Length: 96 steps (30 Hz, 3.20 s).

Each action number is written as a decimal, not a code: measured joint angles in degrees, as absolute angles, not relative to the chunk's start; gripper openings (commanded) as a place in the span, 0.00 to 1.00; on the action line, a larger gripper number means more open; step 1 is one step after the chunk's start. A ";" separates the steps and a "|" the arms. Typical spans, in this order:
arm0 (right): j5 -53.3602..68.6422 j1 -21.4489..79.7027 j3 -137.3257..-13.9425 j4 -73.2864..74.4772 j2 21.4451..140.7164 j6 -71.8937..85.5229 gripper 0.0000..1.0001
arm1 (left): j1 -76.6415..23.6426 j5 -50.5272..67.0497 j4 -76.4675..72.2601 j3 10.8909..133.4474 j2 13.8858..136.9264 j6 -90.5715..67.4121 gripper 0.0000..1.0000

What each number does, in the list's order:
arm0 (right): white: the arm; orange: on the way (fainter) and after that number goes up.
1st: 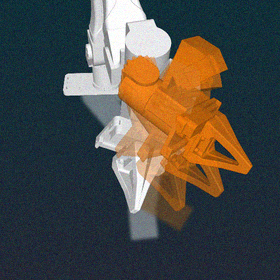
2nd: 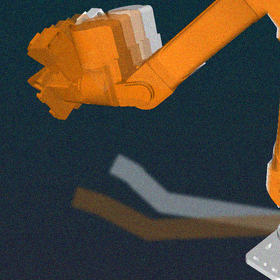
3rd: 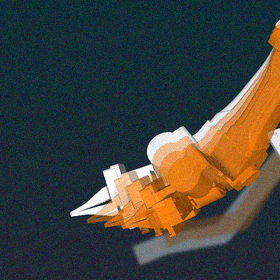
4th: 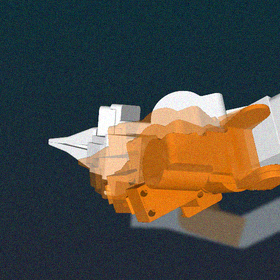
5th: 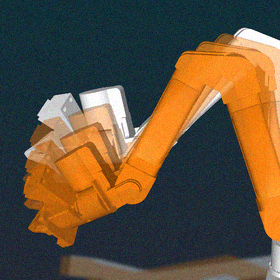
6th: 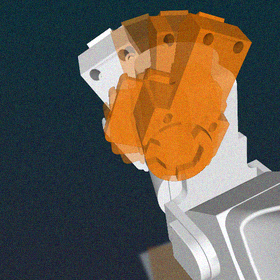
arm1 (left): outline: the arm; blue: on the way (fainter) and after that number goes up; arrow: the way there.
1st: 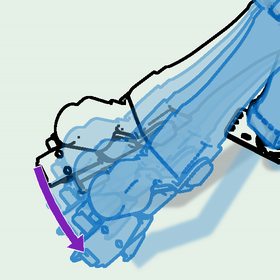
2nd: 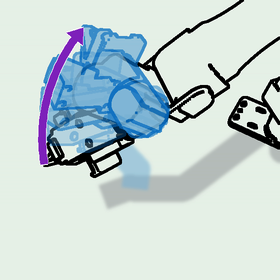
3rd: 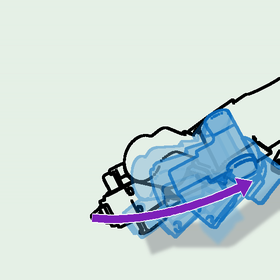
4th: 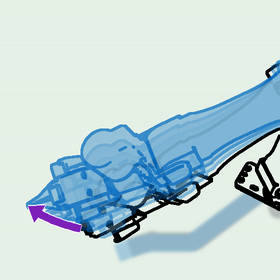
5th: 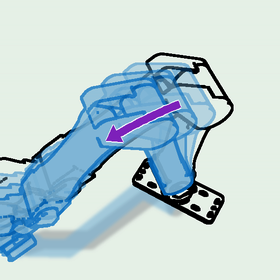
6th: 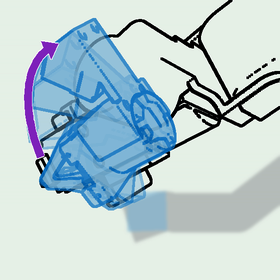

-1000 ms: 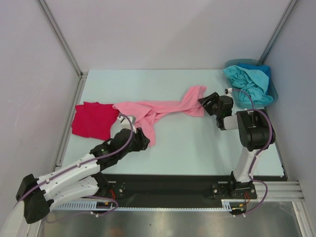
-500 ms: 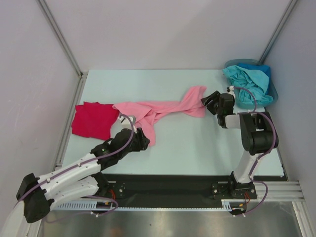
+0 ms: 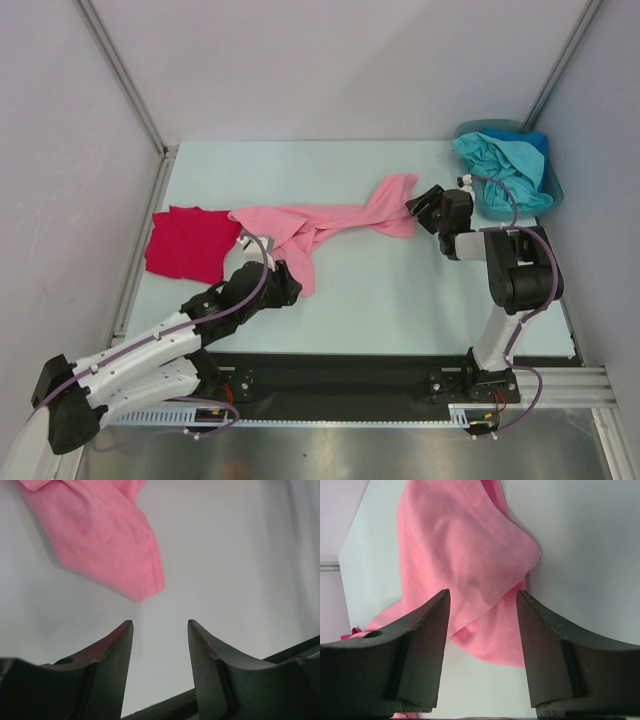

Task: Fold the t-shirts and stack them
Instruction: Flatten the tshirt out

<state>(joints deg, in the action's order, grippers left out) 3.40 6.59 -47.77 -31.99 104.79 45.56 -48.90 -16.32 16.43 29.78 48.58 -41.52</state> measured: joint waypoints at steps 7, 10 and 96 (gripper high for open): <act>3.42 6.70 -47.77 -32.42 105.62 46.02 0.60 | -48.93 -16.32 17.21 29.80 48.56 -41.52 0.53; 3.51 6.68 -47.68 -33.56 105.93 46.52 0.60 | -48.93 -16.32 17.30 29.80 48.49 -41.52 0.53; -3.75 6.68 -42.96 -25.12 78.76 44.99 0.00 | -53.49 -16.51 14.20 30.52 52.36 -41.74 0.52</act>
